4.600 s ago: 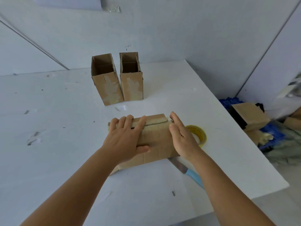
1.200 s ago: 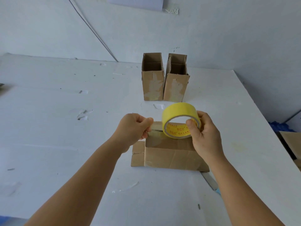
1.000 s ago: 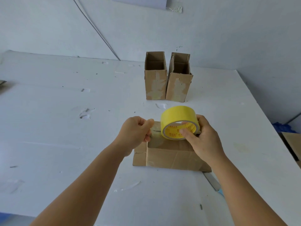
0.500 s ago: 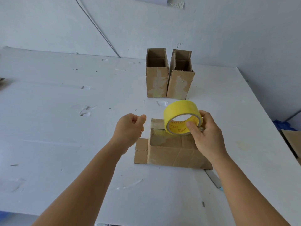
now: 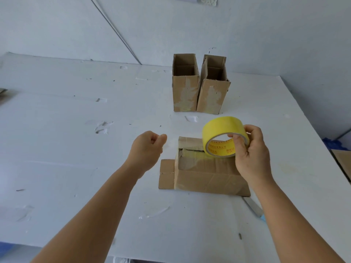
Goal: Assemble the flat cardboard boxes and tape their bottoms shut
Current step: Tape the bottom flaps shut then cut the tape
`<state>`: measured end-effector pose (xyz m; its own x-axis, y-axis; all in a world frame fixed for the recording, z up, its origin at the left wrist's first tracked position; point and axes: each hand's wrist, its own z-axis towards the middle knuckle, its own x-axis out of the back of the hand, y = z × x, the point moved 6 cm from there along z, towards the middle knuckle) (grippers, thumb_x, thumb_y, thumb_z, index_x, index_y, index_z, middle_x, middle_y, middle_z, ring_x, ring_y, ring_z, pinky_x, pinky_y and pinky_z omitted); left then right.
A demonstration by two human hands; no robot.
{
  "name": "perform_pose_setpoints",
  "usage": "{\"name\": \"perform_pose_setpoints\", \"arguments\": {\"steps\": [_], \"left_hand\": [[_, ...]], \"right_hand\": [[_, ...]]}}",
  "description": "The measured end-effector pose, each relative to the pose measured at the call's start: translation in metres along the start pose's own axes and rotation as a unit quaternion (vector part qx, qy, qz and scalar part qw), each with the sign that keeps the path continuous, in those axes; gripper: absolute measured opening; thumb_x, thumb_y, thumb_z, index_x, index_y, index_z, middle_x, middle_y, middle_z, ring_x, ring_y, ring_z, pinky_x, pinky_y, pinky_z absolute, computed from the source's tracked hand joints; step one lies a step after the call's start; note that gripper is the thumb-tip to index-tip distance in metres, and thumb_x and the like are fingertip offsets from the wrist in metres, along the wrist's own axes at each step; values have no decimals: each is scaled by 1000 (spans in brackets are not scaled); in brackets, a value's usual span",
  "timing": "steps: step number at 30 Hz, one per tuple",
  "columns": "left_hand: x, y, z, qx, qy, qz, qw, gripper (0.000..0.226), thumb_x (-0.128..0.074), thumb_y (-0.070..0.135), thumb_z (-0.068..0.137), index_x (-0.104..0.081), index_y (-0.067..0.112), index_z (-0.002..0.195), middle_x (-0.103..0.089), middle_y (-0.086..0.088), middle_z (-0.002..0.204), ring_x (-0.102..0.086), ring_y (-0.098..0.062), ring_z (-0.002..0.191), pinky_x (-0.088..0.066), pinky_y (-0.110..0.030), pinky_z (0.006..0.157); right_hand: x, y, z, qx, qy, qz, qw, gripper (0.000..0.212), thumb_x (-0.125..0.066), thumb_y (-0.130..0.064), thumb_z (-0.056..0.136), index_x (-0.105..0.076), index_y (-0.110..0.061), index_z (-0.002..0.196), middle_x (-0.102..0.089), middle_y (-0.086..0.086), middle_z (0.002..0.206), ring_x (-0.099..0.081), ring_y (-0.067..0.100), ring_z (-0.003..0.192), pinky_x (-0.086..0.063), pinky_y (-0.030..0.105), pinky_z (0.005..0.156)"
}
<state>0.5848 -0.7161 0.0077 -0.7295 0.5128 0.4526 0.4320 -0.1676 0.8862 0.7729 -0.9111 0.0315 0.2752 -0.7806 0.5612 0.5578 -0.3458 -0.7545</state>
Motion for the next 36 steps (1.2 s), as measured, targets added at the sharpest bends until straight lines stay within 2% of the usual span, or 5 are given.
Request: {"name": "perform_pose_setpoints", "arguments": {"steps": [19,25,30,33,36], "left_hand": [[-36,-37,-8,31,-25,-20,999,25,-48,32,94,-52,10,84,-55,2,66,-50,-15,62,-43,-28,60],[-61,-45,-16,54,-25,-53,997,20,-41,33,96,-48,15,99,-64,-3,76,-59,-24,69,-50,-40,68],[-60,-47,-24,72,-38,24,996,23,-39,31,98,-40,15,114,-58,0,73,-51,-10,63,-35,-22,48],[-45,-29,-33,-22,35,-5,999,26,-38,23,99,-48,17,123,-58,3,110,-54,-7,92,-36,-13,69],[-67,-11,-54,-77,-115,-128,982,45,-35,32,101,-30,23,144,-43,20,135,-35,8,127,-25,-9,98]], "right_hand": [[0,-3,-7,12,33,79,996,50,-52,-49,76,-59,-20,116,-57,-11,95,-53,-17,81,-37,-2,65],[-4,-2,-8,-1,38,76,996,51,-51,-52,75,-59,-23,116,-57,-13,95,-56,0,80,-38,-1,64],[-4,-3,-10,9,47,62,997,51,-49,-50,75,-58,-21,116,-58,-7,98,-54,13,82,-36,-2,62],[-3,-2,-9,1,45,66,997,43,-52,-40,79,-58,-20,117,-58,-7,98,-54,14,85,-36,-3,62],[-4,-2,-10,0,41,66,997,42,-52,-38,80,-57,-21,118,-57,-7,99,-54,13,85,-37,0,62]]}}
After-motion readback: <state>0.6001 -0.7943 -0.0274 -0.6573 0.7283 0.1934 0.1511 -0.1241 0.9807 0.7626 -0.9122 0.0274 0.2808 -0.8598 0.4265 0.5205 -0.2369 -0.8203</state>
